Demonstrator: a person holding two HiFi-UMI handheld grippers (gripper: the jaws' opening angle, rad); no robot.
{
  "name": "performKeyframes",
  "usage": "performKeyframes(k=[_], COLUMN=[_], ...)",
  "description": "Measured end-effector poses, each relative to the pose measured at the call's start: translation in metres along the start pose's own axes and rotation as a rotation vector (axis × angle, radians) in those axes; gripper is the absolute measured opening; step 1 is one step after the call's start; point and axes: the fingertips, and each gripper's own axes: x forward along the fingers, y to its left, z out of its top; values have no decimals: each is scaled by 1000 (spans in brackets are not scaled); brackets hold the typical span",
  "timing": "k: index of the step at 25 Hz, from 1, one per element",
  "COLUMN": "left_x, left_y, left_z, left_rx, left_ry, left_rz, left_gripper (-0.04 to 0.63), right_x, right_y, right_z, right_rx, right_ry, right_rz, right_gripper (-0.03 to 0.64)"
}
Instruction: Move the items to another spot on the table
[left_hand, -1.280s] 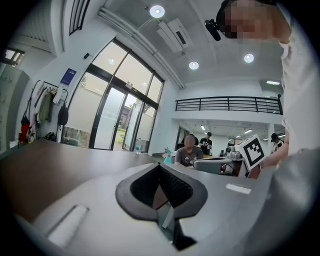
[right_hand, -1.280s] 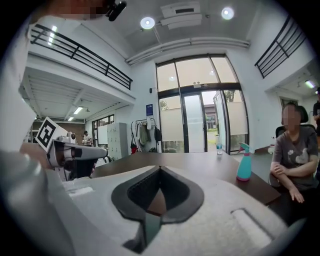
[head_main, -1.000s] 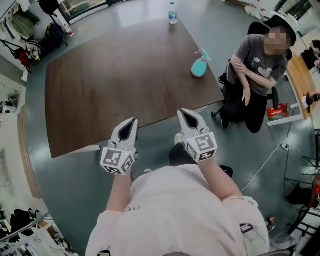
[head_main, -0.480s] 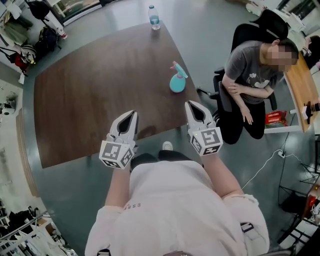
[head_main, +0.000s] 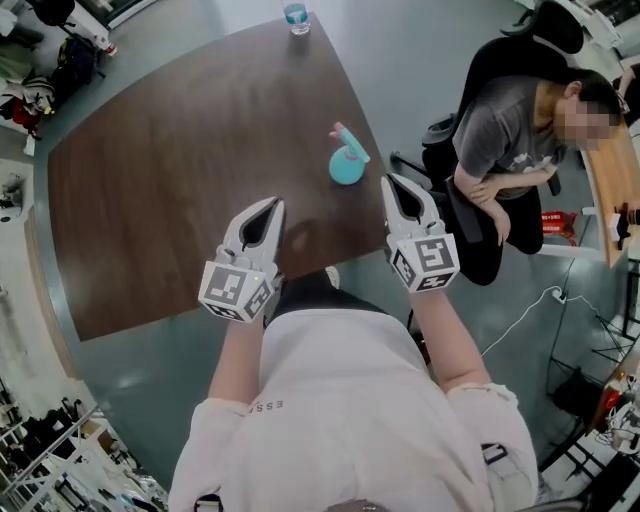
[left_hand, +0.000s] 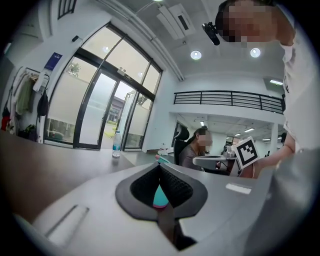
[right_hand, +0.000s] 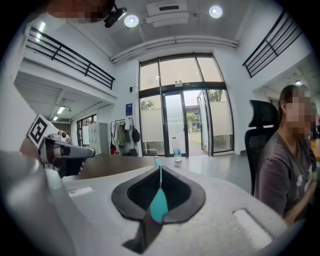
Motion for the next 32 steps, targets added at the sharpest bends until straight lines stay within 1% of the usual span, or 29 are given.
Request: performKeyframes(k=[2,3,6,8,10,14,18,19,21,22,26,29,32], left_x=[15,22,41,51,56,63,63,62,61,62,58,47,37], left_y=[8,11,22,28,33,47,58,60,63,63,66,69,59], left_z=[-2,-3,-8,-13,-18,-29,-45,-47,-50,-50,-44,-31,-23], left_rx=[-8,-9,-16,-24,-25,-40,-46,-46,-48,-49,-52,-47,-34], left_ry=[11,16,31,42,53,49,49,48,42,38,28,20,21], left_rz=[-8,-10,-9,-14,-21,9,21,21,27,31,52,73,84], left_gripper=[9,9,9,9,9,9,9,9,9,9,9,9,9], right_x=[15,22,42,55,69,90,101,103,106,106,101,97,85], right_y=[3,5,2,-4,-6,-3,-1,-1,-1,-1,3,4,0], right_z=[-3,-5,-16,-20,-23,-32,-44,-46,-47,-47,-40,-30,-22], right_rx=[2,-1,-11,-3,5,-11,-36,-36,-36,-41,-83,-82,-86], right_ry=[12,21,51,53,50,48,48,44,31,28,20,24,37], right_rz=[45,69,91,91,104,141,130,128,137,143,153,144,131], right_gripper=[0,38,203,243,261,261,253,239,183,128,124,124,123])
